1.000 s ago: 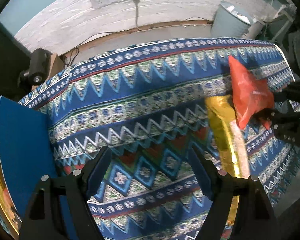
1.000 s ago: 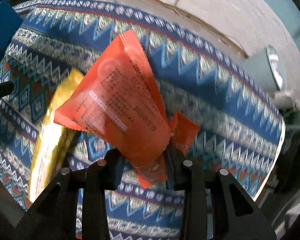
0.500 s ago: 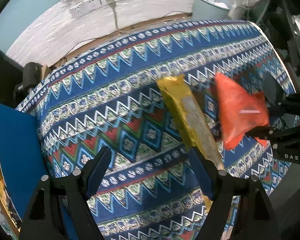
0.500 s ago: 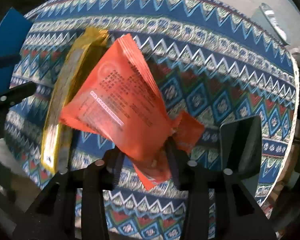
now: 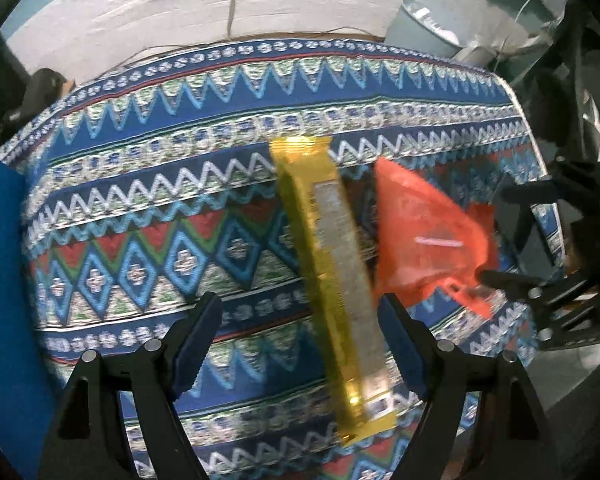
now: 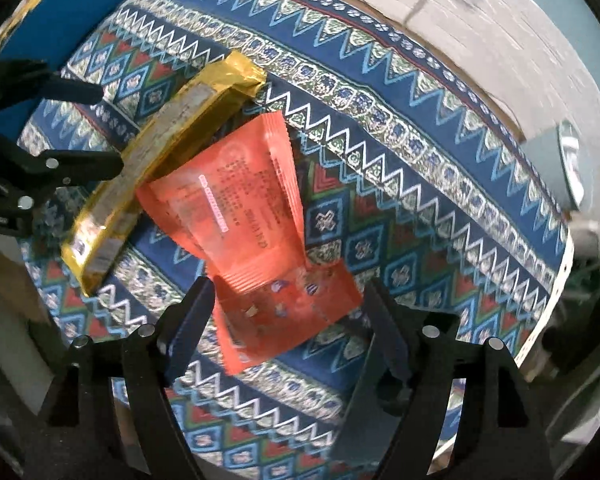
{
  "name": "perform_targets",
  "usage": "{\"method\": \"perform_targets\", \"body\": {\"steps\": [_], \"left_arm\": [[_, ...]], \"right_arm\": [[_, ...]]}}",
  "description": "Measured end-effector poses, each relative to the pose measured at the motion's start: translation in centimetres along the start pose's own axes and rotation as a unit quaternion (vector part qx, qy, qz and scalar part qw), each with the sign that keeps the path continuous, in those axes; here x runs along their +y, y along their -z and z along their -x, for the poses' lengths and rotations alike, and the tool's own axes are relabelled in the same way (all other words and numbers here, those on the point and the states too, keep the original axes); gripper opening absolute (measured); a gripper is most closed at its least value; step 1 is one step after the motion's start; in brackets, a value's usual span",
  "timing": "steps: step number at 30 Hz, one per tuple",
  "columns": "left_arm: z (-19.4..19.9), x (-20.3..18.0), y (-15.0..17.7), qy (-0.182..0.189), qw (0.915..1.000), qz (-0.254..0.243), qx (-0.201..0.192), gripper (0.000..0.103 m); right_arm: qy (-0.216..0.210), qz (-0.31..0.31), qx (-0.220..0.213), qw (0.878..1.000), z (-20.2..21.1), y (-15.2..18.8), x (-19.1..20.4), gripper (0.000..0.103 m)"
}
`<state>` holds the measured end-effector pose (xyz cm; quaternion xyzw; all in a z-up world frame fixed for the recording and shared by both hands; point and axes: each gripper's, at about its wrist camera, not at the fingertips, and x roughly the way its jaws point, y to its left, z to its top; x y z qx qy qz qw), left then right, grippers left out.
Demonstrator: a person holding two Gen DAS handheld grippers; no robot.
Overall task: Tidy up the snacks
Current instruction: 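Lift both held snacks and carry them over the cardboard box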
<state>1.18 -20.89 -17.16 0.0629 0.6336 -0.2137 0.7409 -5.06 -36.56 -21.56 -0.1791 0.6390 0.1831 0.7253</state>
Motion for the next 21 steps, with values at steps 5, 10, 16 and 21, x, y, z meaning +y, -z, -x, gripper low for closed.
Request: {"method": "perform_targets", "body": {"steps": [5, 10, 16, 21], "left_arm": [[-2.4, -1.7, -1.6, -0.008, 0.9997, -0.016, 0.016, 0.087], [-4.7, -3.0, -2.3, -0.034, 0.9975, -0.054, 0.03, 0.087], [-6.5, -2.7, -3.0, -0.035, 0.9979, -0.039, 0.039, 0.087], [-6.0, -1.3, -3.0, -0.039, 0.9976, -0.047, 0.032, 0.088]], "right_arm": [[-0.014, 0.023, -0.007, 1.0, -1.1, -0.7, 0.6, 0.076], [-0.006, 0.06, -0.03, 0.998, -2.7, -1.7, 0.2, 0.076], [-0.028, 0.07, -0.026, 0.997, -4.8, -2.2, 0.9, 0.076], [-0.037, 0.068, 0.005, 0.997, -7.3, -1.4, 1.7, 0.078]]}}
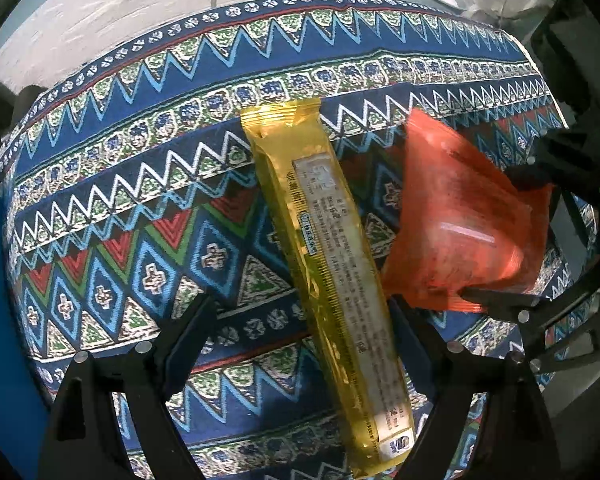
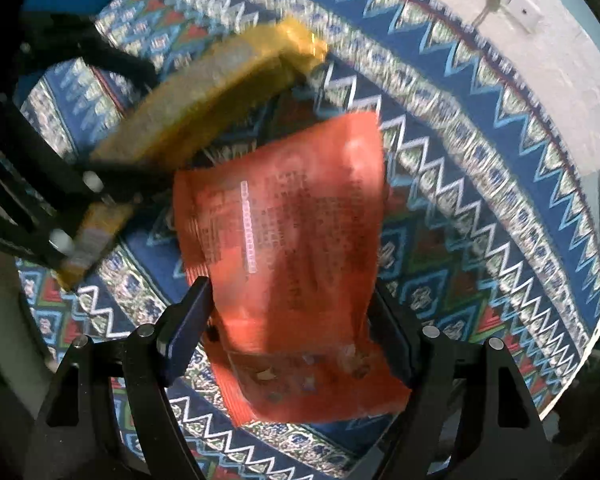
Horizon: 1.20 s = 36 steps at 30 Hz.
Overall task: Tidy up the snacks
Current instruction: 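Lift both held snacks and carry them over the cardboard box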
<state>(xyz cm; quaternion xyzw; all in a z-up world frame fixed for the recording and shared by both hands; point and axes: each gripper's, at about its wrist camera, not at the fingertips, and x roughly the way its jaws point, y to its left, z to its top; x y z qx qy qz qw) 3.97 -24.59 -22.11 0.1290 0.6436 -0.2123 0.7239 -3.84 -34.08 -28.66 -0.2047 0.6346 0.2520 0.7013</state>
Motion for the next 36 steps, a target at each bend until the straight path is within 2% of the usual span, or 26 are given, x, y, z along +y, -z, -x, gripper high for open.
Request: {"method": "perform_targets", "body": {"steps": [4, 6, 7, 9, 11, 12, 13, 14, 17, 20, 25, 27, 36], "left_arm": [[0.5, 1.6, 1.2, -0.015, 0.9999, -0.006, -0.003, 0.087], [0.7, 2.1, 1.8, -0.03, 0.9995, -0.012, -0.001, 0.083], [0.8, 2.3, 2.0, -0.036, 0.9992, -0.015, -0.004, 0.076], [1.1, 2.4, 2.2, -0.05, 0.9984, -0.022, -0.012, 0.064], [1.3, 2.4, 2.4, -0.051, 0.9981, -0.03, -0.018, 0.049], [1.5, 2.6, 2.5, -0.049, 0.9981, -0.032, -0.019, 0.045], [1.7, 2.7, 2.6, -0.047, 0.9981, -0.034, -0.021, 0.035], [1.8, 2.8, 2.6, -0.047, 0.9981, -0.034, -0.021, 0.033], [2.1, 3.4, 2.9, -0.036, 0.9987, -0.029, -0.021, 0.032], [2.9, 4.2, 3.5, -0.04, 0.9984, -0.029, -0.027, 0.032], [5.5, 4.9, 4.4, -0.044, 0.9978, -0.025, -0.043, 0.032], [6.7, 5.5, 5.0, -0.051, 0.997, -0.023, -0.053, 0.032], [11.5, 8.8, 7.3, -0.072, 0.9938, -0.008, -0.084, 0.032]], "right_arm": [[0.007, -0.013, -0.006, 1.0, -0.4, 0.4, 0.7, 0.078], [0.011, -0.024, -0.003, 1.0, -0.6, 0.6, 1.1, 0.077], [0.01, -0.033, -0.002, 0.999, -0.7, 0.6, 1.3, 0.076], [0.011, -0.055, -0.004, 0.998, -0.8, 0.7, 1.3, 0.066], [0.016, -0.067, -0.008, 0.998, -0.7, 0.9, 1.7, 0.059], [0.017, -0.074, -0.01, 0.997, -0.8, 1.1, 1.9, 0.055], [0.02, -0.081, -0.014, 0.996, -0.7, 1.2, 2.1, 0.053], [0.022, -0.088, -0.018, 0.996, -0.3, 1.6, 2.3, 0.047], [0.025, -0.115, -0.034, 0.993, 1.4, 1.1, 2.8, 0.038], [0.018, -0.141, -0.045, 0.989, 2.4, 1.1, 2.3, 0.034], [0.007, -0.16, -0.053, 0.986, 3.0, 1.0, 3.0, 0.032], [0.01, -0.159, -0.054, 0.986, 4.7, -0.5, 1.9, 0.032], [0.018, -0.172, -0.07, 0.982, 7.9, -3.6, 4.2, 0.032]]}}
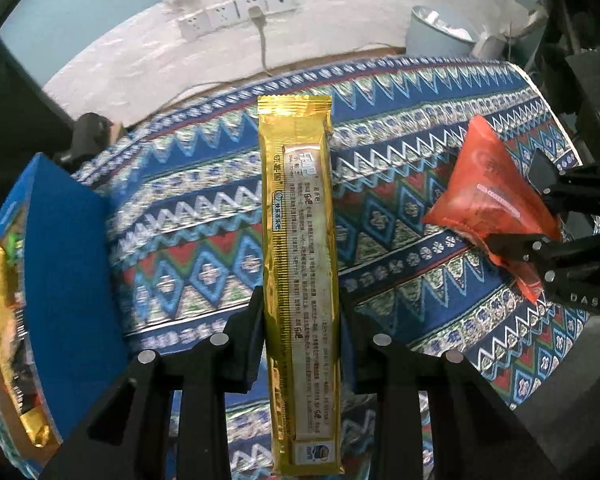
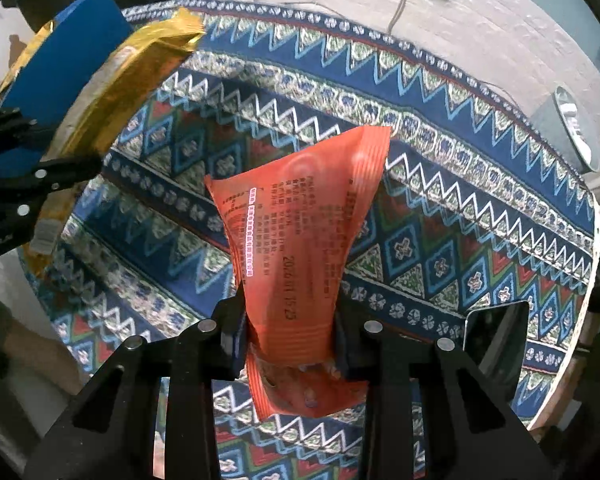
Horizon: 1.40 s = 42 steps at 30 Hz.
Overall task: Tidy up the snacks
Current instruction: 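Lift both held snacks and carry them over the cardboard box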
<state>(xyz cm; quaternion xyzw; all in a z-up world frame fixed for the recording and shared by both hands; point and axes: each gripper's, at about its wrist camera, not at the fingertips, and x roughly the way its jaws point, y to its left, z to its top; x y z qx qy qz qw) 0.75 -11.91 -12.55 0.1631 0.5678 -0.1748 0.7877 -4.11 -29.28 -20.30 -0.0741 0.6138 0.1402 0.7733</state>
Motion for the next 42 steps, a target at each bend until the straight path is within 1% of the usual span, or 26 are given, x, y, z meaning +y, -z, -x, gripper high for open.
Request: {"method": "perform_targets", "body": {"steps": [3, 4, 8, 10, 15, 18, 21, 24, 27, 31, 34, 40, 41, 42], "left_arm": [[2.0, 1.3, 0.6, -0.008, 0.9998, 0.005, -0.016, 0.032], [2.0, 1.1, 0.5, -0.01, 0.9998, 0.007, -0.019, 0.032], [3.9, 2.5, 0.7, -0.024, 0.9987, 0.008, -0.043, 0.032], [4.2, 2.3, 0.4, -0.033, 0.9981, 0.007, -0.053, 0.032], [6.4, 3.7, 0.7, -0.041, 0.9963, 0.014, -0.074, 0.032], [7.9, 4.8, 0.8, -0.05, 0.9946, 0.019, -0.089, 0.032], [8.9, 5.6, 0.8, -0.054, 0.993, 0.026, -0.102, 0.032], [9.9, 6.6, 0.9, -0.057, 0.9915, 0.03, -0.113, 0.032], [10.7, 7.9, 1.2, -0.068, 0.9892, 0.035, -0.125, 0.032], [11.2, 9.8, 1.6, -0.079, 0.9874, 0.045, -0.129, 0.032], [11.2, 11.1, 2.0, -0.078, 0.9868, 0.057, -0.13, 0.031], [11.8, 14.4, 3.0, -0.035, 0.9846, 0.101, -0.139, 0.029], [12.1, 15.2, 3.3, -0.018, 0.9831, 0.114, -0.142, 0.029], [12.2, 15.6, 3.4, -0.01, 0.9822, 0.12, -0.144, 0.029]], "right_arm": [[-0.002, -0.013, -0.011, 1.0, 1.4, -1.0, 0.5, 0.032], [-0.003, -0.016, -0.015, 1.0, 1.9, -1.4, 0.6, 0.032], [-0.007, -0.025, -0.033, 0.999, 3.2, -2.7, 0.7, 0.032], [-0.008, -0.027, -0.042, 0.999, 3.9, -3.3, 0.8, 0.032], [-0.019, -0.026, -0.07, 0.997, 5.7, -4.4, 1.5, 0.032], [-0.03, -0.02, -0.089, 0.995, 7.4, -5.4, 2.5, 0.032], [-0.042, -0.012, -0.104, 0.994, 8.0, -6.4, 3.6, 0.032], [-0.053, -0.002, -0.113, 0.992, 8.4, -7.4, 5.2, 0.032], [-0.065, 0.009, -0.119, 0.991, 8.6, -8.4, 7.0, 0.032], [-0.082, 0.022, -0.126, 0.988, 9.0, -10.0, 9.4, 0.032], [-0.091, 0.034, -0.129, 0.987, 9.1, -11.5, 11.4, 0.032], [-0.104, 0.05, -0.134, 0.984, 9.1, -13.9, 14.3, 0.032], [-0.105, 0.052, -0.135, 0.984, 9.1, -14.2, 14.7, 0.032], [-0.108, 0.056, -0.136, 0.983, 9.2, -14.6, 15.2, 0.032]]}}
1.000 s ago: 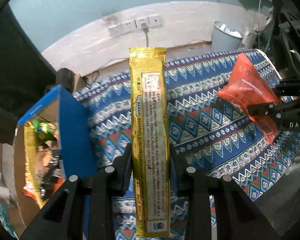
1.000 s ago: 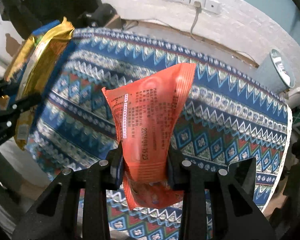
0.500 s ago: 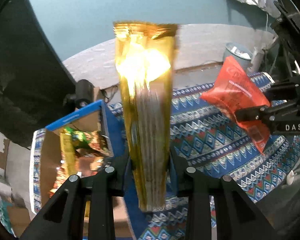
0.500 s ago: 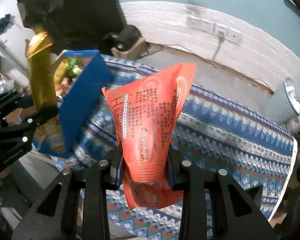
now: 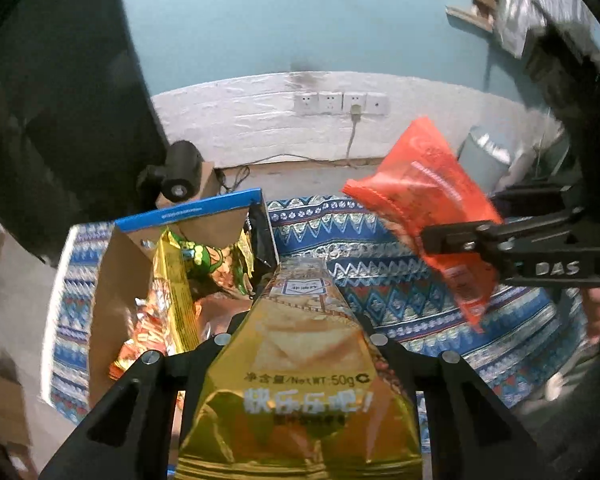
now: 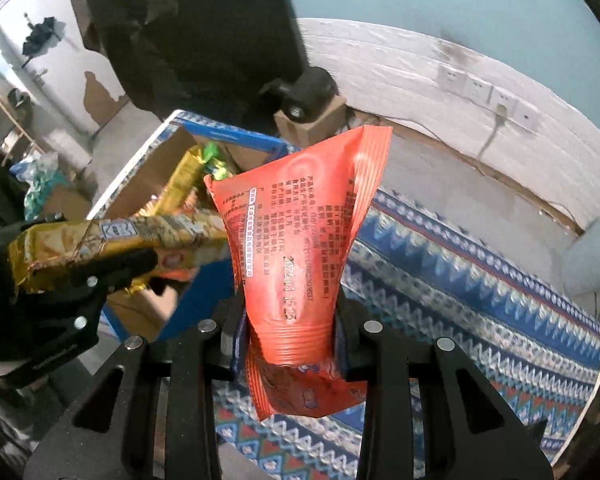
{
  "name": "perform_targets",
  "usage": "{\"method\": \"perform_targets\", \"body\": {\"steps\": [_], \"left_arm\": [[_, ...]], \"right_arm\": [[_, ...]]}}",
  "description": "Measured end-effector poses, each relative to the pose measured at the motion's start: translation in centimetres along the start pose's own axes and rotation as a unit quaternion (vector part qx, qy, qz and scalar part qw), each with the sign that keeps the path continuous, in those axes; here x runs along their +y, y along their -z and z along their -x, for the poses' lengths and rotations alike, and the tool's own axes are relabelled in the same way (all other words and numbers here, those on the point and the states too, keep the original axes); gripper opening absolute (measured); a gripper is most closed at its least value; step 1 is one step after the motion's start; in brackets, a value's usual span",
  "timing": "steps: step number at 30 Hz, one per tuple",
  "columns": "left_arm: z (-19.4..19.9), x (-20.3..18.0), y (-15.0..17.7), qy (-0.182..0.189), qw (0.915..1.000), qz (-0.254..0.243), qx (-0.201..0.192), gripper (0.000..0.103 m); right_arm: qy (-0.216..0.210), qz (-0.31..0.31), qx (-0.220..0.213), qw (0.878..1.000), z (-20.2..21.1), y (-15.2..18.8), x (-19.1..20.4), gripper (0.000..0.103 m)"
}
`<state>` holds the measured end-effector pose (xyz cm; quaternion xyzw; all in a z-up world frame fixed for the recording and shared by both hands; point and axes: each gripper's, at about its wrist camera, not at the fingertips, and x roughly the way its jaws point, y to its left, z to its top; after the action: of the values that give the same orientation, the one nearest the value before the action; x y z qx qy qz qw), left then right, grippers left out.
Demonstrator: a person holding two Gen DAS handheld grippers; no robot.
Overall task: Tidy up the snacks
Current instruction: 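Lift both held snacks and carry them over the cardboard box, then open both grippers to drop the snacks into the cardboard box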
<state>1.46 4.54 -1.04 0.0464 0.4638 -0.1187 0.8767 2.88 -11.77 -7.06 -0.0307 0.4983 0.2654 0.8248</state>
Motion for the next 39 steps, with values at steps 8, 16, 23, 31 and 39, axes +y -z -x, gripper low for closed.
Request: {"method": "perform_targets", "body": {"steps": [8, 16, 23, 31, 39], "left_arm": [[3.9, 3.3, -0.7, 0.036, 0.9967, 0.056, -0.047, 0.029], [6.5, 5.9, -0.7, -0.012, 0.9939, 0.067, -0.087, 0.029], [5.9, 10.0, 0.6, -0.049, 0.9901, 0.109, -0.074, 0.029], [4.1, 13.1, 2.1, -0.087, 0.9854, 0.14, -0.042, 0.029], [3.5, 12.9, 2.4, -0.128, 0.9817, 0.139, -0.02, 0.044]], "right_arm": [[-0.016, 0.011, -0.009, 1.0, -0.2, -2.0, 2.5, 0.032], [-0.031, 0.01, -0.015, 0.999, -0.3, -3.3, 4.7, 0.032], [-0.048, 0.012, -0.007, 0.999, -2.1, -4.9, 6.9, 0.032], [-0.068, 0.003, 0.02, 0.998, -5.8, -6.2, 9.0, 0.032], [-0.079, -0.007, 0.024, 0.997, -7.4, -6.9, 10.2, 0.046]]}}
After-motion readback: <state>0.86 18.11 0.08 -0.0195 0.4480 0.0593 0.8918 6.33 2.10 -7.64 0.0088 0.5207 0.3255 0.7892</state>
